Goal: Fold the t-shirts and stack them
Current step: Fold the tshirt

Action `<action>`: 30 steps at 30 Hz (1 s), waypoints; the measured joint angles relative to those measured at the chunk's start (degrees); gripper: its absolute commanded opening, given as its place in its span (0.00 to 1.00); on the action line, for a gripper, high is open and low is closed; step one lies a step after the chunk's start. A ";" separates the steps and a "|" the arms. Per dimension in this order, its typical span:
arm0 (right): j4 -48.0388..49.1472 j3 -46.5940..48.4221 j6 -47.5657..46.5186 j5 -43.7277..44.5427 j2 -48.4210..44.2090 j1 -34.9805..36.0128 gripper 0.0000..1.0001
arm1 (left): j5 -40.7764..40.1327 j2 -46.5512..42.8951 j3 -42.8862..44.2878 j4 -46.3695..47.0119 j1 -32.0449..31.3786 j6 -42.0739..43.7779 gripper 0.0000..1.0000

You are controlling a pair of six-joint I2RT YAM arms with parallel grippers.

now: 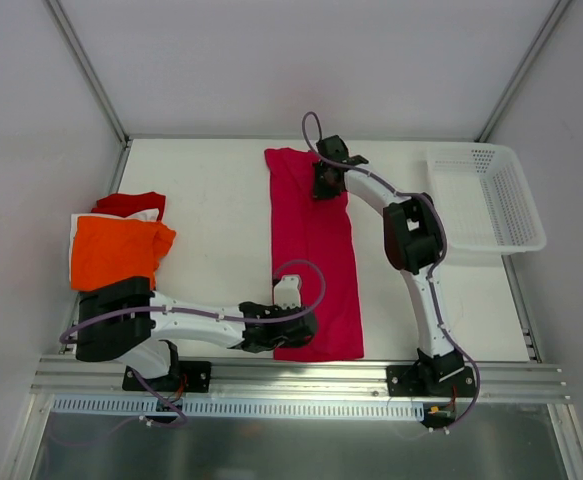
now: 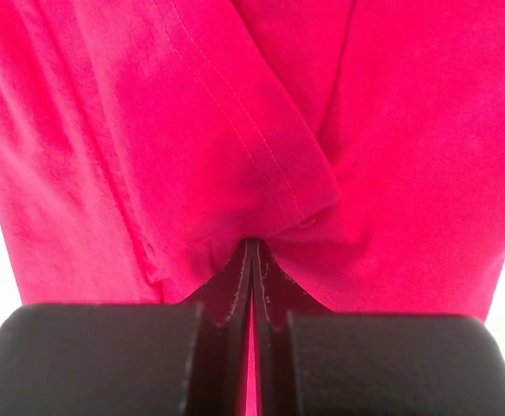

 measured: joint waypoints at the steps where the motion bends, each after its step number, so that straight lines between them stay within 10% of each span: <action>1: 1.95 -2.14 -0.33 0.26 -1.05 0.00 0.00 | -1.27 -0.09 0.63 -1.49 0.00 0.76 0.00; 7: 4.96 -19.63 -4.57 4.26 -17.94 0.00 0.02 | -16.98 -6.64 7.19 -13.84 -0.26 7.52 0.27; 9: 4.00 -23.02 -5.51 5.33 -27.89 0.00 0.17 | -22.91 -12.07 10.23 -16.44 -0.26 11.45 0.68; 12: 2.03 -26.21 -5.68 5.62 -46.07 0.04 0.41 | -28.17 -20.87 12.46 -17.20 -0.24 15.02 0.95; 20: -1.77 -48.24 -0.33 5.35 -95.27 3.65 0.62 | -25.79 -31.52 3.23 -18.82 -0.22 14.51 0.97; 30: -16.41 -85.92 13.44 -0.44 -115.01 6.27 0.78 | -14.97 -43.67 -19.15 -15.02 -5.70 6.86 0.94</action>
